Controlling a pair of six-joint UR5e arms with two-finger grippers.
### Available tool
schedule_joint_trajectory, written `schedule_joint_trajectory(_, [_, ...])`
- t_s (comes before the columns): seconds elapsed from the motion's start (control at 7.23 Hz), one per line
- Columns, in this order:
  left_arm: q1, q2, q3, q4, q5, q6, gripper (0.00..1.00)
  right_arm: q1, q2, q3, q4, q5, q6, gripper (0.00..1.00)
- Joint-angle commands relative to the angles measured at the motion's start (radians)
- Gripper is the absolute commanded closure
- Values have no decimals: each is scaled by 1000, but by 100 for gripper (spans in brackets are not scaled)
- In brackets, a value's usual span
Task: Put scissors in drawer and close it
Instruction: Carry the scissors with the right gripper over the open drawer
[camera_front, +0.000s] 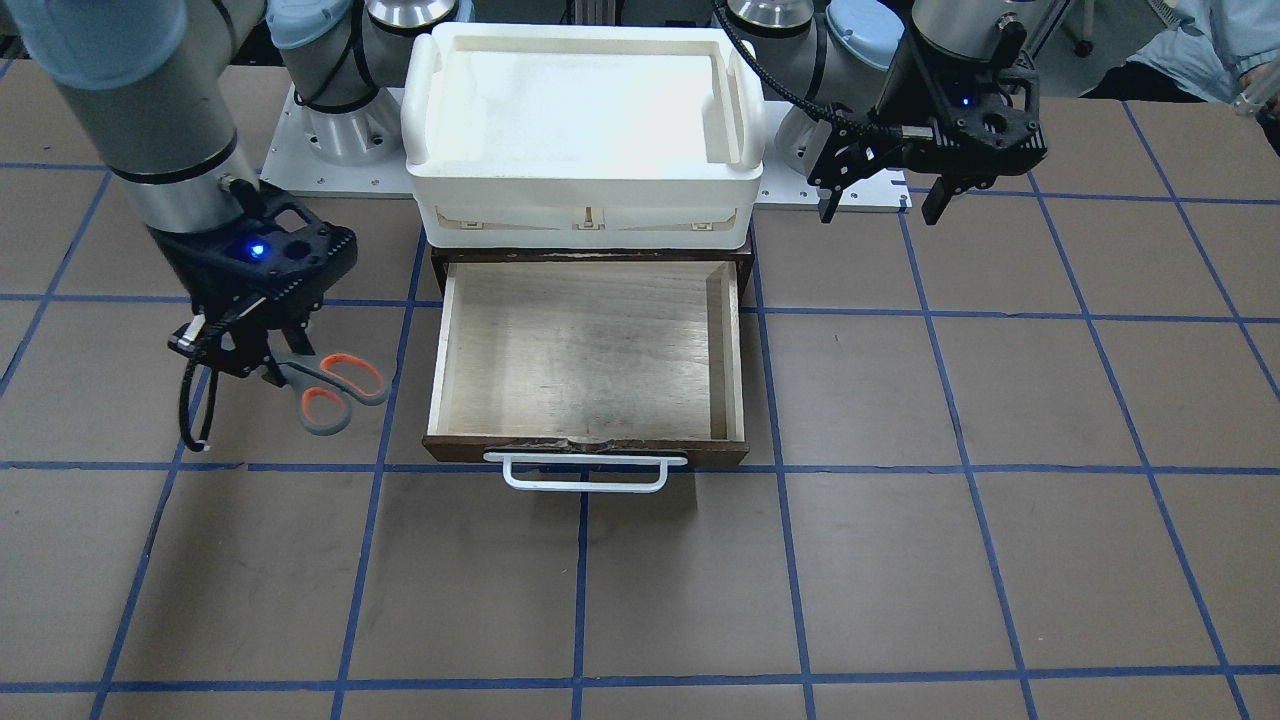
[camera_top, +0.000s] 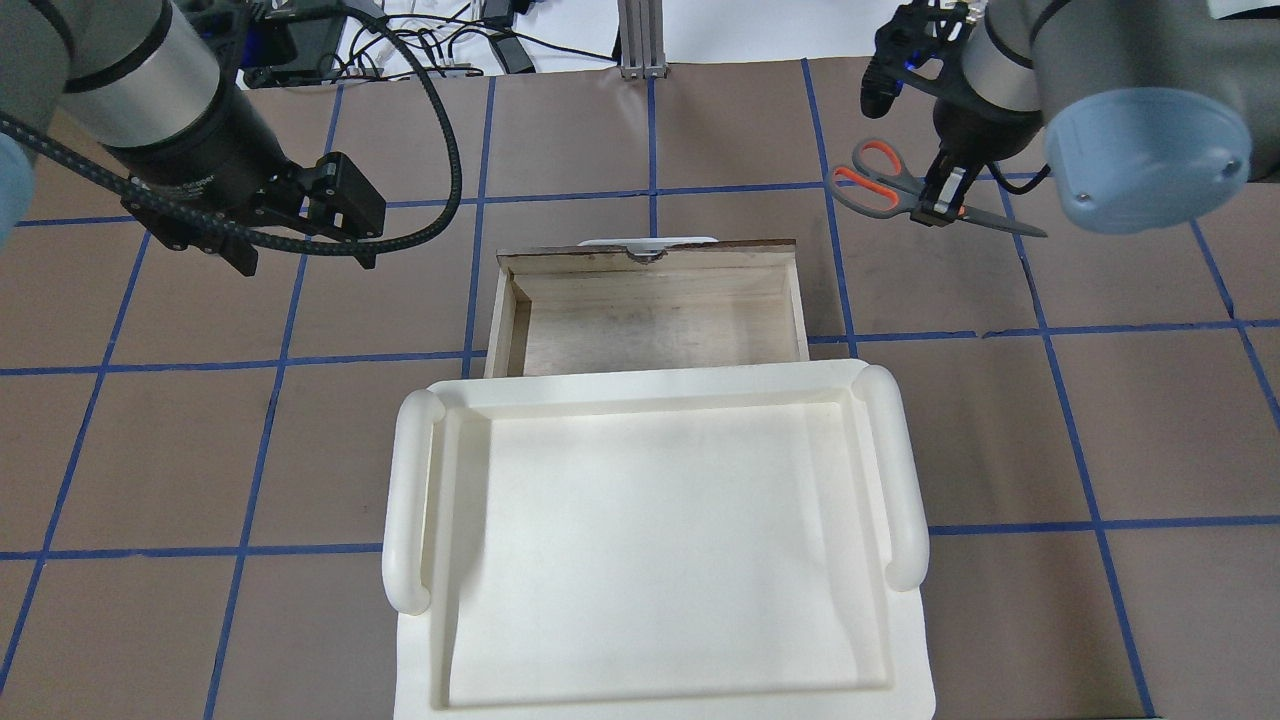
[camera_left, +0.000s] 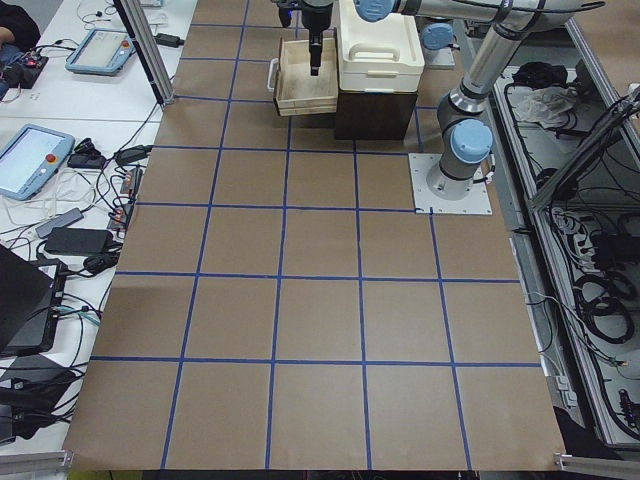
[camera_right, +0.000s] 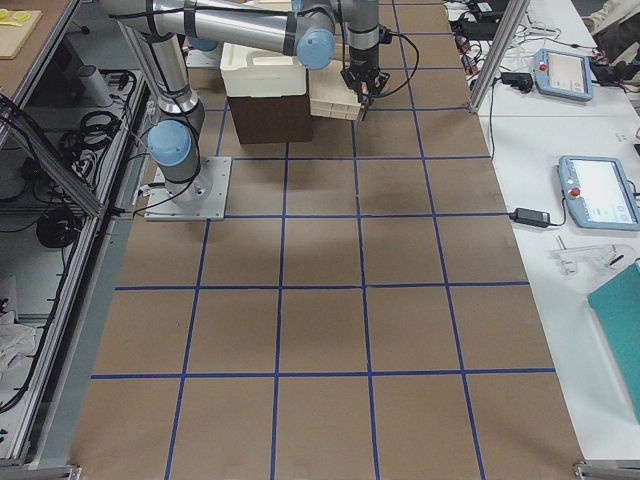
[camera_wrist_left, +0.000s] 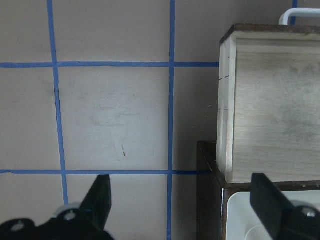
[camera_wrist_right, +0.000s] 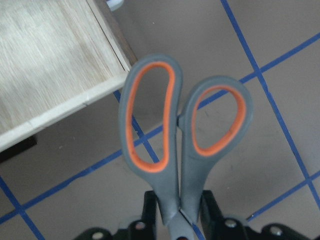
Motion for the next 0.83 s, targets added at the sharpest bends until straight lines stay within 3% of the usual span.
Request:
schedule_joint_trajectory(0.0, [0,0,0,1,1,0,0,145,54,-48,-1,-50,132,100])
schedule_joint_trajectory(0.69, [0,0,0,1,1,0,0,244,105,-70,6,-44,203,100])
